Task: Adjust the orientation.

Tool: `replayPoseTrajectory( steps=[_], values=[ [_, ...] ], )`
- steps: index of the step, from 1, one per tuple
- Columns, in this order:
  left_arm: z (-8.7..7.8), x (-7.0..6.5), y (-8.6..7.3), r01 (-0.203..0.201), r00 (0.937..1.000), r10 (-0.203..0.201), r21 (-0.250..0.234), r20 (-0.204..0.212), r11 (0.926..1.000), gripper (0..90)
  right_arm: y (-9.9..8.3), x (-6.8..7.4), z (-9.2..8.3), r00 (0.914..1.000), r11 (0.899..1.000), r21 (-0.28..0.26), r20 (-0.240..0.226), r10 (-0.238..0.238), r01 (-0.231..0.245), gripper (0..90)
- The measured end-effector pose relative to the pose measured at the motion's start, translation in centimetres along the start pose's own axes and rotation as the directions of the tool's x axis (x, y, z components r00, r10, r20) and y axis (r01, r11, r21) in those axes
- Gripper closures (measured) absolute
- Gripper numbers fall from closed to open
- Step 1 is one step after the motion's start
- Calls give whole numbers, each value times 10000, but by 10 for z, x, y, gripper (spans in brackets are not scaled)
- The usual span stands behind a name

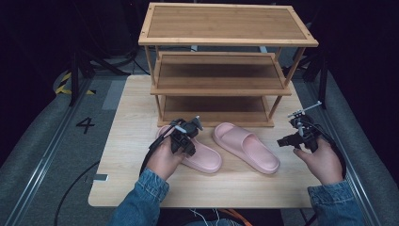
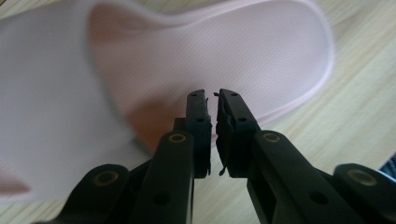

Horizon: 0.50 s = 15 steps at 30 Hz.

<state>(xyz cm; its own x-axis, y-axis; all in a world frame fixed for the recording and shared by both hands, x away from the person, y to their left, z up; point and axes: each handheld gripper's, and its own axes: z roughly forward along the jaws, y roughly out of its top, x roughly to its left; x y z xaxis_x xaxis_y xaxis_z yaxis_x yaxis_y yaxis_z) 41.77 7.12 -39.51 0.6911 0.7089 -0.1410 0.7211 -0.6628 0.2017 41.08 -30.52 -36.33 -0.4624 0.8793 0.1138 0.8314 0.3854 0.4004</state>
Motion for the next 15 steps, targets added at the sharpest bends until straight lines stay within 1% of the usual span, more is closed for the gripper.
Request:
replayPoseTrajectory(
  steps=[2, 3, 9, 14, 15],
  values=[
    [0, 3, -2, 144, 9999, -144, 24, -56, 9999, 822, 0, 0, 0, 10000, 10000, -6, 3, -6, 6, 637],
    [0, 4, -3, 182, 9998, -182, -30, 35, 9998, 823, 0, 0, 0, 10000, 10000, -9, -8, 0, 0, 637],
    [0, 4, -3, 162, 9998, -162, -29, 149, 9999, 802, -1, -1, -1, 10000, 10000, -7, -44, 8, -8, 634],
    [-1, 7, -5, 172, 9998, -172, 132, 39, 9998, 793, -1, -2, 0, 10000, 10000, 27, -42, 60, -60, 632],
    [-1, 8, -6, 195, 9998, -195, 87, 45, 9998, 787, -1, -3, 0, 10000, 10000, 33, -24, 67, -67, 631]
  ],
)
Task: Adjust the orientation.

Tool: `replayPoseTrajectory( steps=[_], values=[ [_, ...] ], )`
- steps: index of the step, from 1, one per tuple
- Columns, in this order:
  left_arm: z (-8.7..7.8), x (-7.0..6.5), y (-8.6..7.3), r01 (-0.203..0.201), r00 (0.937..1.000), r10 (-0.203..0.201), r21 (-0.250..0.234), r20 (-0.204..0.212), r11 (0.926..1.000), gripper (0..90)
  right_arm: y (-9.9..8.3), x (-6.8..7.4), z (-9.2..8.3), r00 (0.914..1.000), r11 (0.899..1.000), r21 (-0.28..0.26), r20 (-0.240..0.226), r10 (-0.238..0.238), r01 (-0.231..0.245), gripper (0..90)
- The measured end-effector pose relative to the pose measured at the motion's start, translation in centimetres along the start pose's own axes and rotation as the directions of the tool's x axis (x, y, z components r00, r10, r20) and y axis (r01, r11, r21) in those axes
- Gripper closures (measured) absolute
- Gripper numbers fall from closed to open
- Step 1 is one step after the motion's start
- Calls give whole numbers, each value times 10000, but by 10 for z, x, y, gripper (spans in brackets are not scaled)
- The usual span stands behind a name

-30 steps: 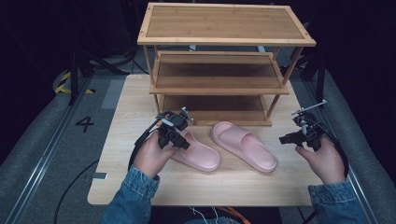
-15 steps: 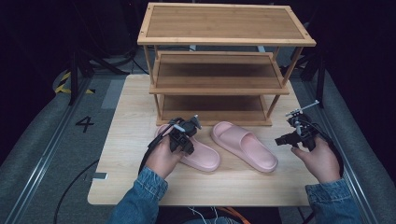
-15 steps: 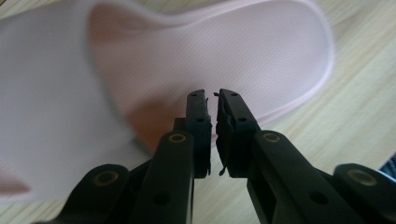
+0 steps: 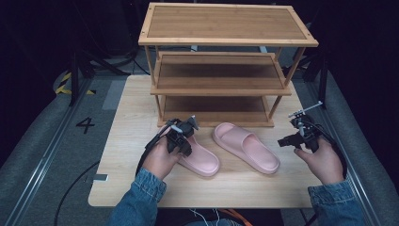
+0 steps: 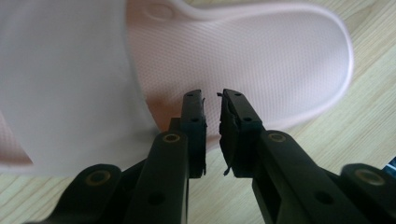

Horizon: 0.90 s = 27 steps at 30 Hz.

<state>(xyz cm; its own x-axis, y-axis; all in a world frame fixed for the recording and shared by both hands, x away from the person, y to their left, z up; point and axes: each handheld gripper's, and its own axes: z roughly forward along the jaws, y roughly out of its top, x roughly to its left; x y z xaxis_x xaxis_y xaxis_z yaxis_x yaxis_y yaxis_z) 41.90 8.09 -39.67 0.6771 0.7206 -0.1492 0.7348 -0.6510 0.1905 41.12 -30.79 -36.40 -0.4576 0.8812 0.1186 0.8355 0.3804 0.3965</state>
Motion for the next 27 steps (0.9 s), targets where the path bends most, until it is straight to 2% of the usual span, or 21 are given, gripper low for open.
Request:
replayPoseTrajectory(
  steps=[4, 10, 15, 16, 17, 22, 27],
  values=[
    [-1, 6, -2, 107, 9999, -106, 132, -84, 9999, 774, 0, 0, 1, 10000, 10000, 49, -15, -23, 23, 631],
    [-2, 10, -5, 96, 9998, -97, 94, 175, 9999, 774, 0, 1, 3, 10000, 9999, 131, -16, -9, 9, 624],
    [-3, 13, -8, 115, 9999, -116, 237, 66, 9997, 774, 1, 3, 5, 9999, 9998, 161, -33, -109, 110, 625],
    [-3, 14, -10, 362, 9993, -363, 199, 62, 9991, 774, 1, 3, 5, 9999, 9998, 165, -43, -111, 112, 624],
    [-3, 14, -10, 362, 9993, -363, 199, 62, 9991, 774, 1, 3, 5, 9999, 9998, 164, -41, -113, 113, 624],
    [-6, 21, -14, 272, 9991, -282, 288, 323, 9992, 758, 1, 2, 5, 9999, 9998, 178, -64, -98, 99, 625],
    [-9, 30, -21, 420, 9990, -427, 459, 133, 9981, 753, 1, 2, 7, 9999, 9998, 203, -62, -85, 86, 624]
  ],
)
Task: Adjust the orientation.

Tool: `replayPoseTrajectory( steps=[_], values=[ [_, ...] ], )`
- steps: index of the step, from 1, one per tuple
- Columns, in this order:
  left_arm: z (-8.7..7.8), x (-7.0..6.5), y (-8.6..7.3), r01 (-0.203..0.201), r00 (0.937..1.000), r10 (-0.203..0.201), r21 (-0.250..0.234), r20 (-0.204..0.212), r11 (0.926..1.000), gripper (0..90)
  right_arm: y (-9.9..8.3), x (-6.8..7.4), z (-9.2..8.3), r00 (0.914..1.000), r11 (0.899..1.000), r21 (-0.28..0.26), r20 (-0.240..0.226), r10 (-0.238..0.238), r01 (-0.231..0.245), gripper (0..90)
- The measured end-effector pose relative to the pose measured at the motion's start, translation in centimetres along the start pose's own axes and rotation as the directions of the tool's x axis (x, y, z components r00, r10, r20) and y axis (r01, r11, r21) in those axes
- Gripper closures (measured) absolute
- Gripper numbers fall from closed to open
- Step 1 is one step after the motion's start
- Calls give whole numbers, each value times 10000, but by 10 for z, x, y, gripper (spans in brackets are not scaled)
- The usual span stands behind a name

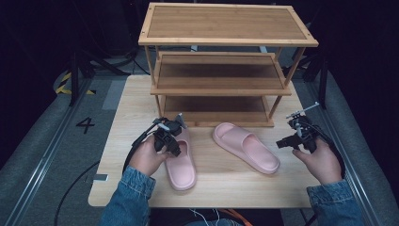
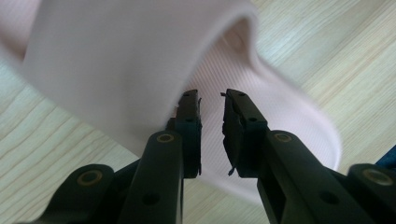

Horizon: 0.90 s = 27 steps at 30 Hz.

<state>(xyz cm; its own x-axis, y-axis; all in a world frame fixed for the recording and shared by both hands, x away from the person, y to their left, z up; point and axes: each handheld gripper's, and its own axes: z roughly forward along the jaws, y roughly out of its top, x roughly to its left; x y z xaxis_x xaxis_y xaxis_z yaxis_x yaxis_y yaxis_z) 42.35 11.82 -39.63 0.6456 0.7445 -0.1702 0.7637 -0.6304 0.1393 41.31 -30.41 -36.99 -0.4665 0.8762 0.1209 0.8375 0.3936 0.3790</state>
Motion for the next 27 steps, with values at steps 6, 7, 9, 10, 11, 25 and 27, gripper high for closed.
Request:
replayPoseTrajectory(
  steps=[6, 7, 9, 10, 11, 25, 27],
  values=[
    [-3, 10, -7, 155, 9998, -155, -8, -148, 9999, 743, 1, 0, 2, 10000, 10000, 54, -15, -4, 4, 624],
    [-3, 10, -7, 155, 9998, -155, -8, -148, 9999, 737, 2, 0, 2, 10000, 10000, 50, -21, -46, 46, 624],
    [-4, 13, -9, 221, 9996, -222, -19, -154, 9998, 732, 2, 0, 3, 10000, 10000, 80, -23, -50, 50, 624],
    [-5, 14, -9, 215, 9997, -215, 2, -126, 9998, 732, 2, 0, 3, 10000, 10000, 81, -21, -49, 49, 623],
    [-5, 14, -10, 266, 9996, -266, 12, -113, 9996, 717, 2, 0, 3, 10000, 9999, 97, -20, -49, 49, 622],
    [-1, -14, -3, -181, 9997, 178, 169, 154, 9997, 601, 1, 1, 2, 10000, 9999, 86, 7, -72, 72, 618],
    [5, -14, 0, 10, 10000, -12, 252, 92, 9997, 602, 1, 2, 2, 10000, 9999, 75, 9, -80, 79, 618]
  ],
)
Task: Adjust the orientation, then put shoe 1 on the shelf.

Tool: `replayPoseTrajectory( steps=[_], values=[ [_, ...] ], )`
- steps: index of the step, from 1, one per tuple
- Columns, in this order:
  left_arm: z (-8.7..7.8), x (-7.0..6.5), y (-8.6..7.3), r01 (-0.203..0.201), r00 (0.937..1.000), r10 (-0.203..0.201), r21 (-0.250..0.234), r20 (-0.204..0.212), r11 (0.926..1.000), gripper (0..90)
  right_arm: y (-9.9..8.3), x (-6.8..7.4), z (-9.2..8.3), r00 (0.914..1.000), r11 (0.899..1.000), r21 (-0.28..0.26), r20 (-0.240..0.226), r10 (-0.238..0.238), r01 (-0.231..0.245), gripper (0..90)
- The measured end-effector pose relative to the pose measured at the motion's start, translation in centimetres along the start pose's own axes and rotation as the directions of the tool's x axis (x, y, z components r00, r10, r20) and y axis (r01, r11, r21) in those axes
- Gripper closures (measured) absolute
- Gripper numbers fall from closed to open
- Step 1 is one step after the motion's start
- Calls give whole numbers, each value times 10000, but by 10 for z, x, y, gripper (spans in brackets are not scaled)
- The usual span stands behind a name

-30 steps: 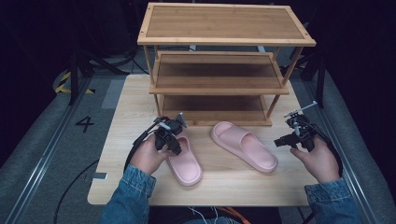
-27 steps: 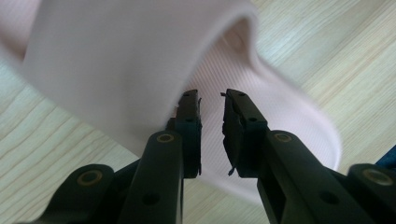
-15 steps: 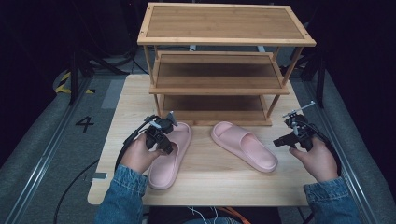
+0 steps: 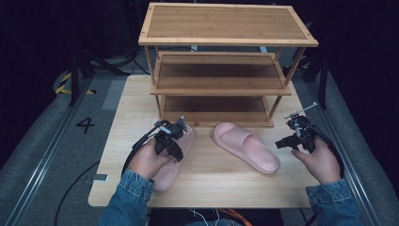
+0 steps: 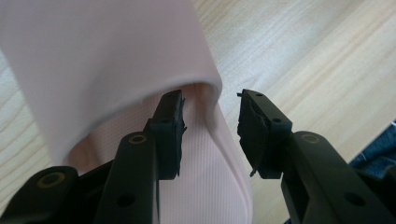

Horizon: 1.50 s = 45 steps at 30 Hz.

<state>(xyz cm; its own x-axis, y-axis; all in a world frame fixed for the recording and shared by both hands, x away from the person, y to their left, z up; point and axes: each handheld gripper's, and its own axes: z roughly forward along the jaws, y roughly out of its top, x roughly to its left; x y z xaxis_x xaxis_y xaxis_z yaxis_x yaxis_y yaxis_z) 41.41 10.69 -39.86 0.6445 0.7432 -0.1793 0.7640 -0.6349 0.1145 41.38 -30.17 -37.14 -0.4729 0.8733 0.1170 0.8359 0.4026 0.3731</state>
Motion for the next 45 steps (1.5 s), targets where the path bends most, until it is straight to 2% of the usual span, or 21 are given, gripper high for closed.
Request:
replayPoseTrajectory(
  steps=[1, 2, 7, 10, 21, 25, 27, 31, 38, 39, 42, 43, 44, 45],
  values=[
    [5, 0, 3, 228, 9995, -229, -33, -222, 9997, 621, 0, 0, 0, 10000, 10000, 3, 11, -12, 12, 618],
    [6, 0, 5, 254, 9992, -253, 1, -312, 9997, 628, 0, 0, 0, 10000, 10000, 11, 8, -18, 18, 618],
    [14, -4, 10, 183, 9990, -177, 155, -411, 9997, 700, -1, -1, 4, 10000, 9999, 150, 37, 20, -20, 619],
    [15, -5, 11, 177, 9980, -166, 176, -610, 9997, 745, -1, 0, 4, 10000, 9999, 144, 35, -1, 1, 620],
    [3, -1, 5, 60, 9977, -54, 86, -672, 9999, 823, -2, -2, 4, 9999, 9998, 173, 135, 84, -86, 631],
    [0, 1, 2, 233, 9983, -229, 85, -543, 9997, 829, -2, -1, 3, 9999, 9999, 101, 134, 38, -39, 631],
    [-3, 2, 0, 284, 9984, -280, 79, -483, 9996, 831, -2, -2, 2, 9999, 9999, 49, -31, 109, -109, 640],
    [-12, 1, -3, 71, 9993, -71, 4, -380, 10000, 831, 0, -4, 3, 9996, 9997, 97, -199, 216, -215, 638],
    [-40, -9, -9, -464, 9981, 447, -404, -415, 9981, 830, 0, -4, 0, 9996, 9998, -3, -161, 213, -213, 619],
    [-40, -9, -9, -464, 9981, 447, -404, -415, 9981, 829, -1, -4, -1, 9997, 9998, -42, -162, 187, -188, 618],
    [-52, -15, -9, -859, 9959, 835, -754, -346, 9934, 829, -2, -6, 0, 9996, 9997, -11, -120, 264, -264, 615],
    [-52, -15, -9, -859, 9959, 835, -754, -346, 9934, 829, -3, -7, 1, 9995, 9996, 5, -100, 298, -297, 614],
    [-59, -16, -8, -1052, 9940, 1022, -830, -401, 9910, 829, -4, -7, 2, 9994, 9995, 42, -86, 320, -320, 612],
    [-63, -17, -8, -1068, 9935, 1031, -808, -479, 9910, 829, -5, -8, 3, 9994, 9994, 76, -74, 352, -351, 611]
  ],
)
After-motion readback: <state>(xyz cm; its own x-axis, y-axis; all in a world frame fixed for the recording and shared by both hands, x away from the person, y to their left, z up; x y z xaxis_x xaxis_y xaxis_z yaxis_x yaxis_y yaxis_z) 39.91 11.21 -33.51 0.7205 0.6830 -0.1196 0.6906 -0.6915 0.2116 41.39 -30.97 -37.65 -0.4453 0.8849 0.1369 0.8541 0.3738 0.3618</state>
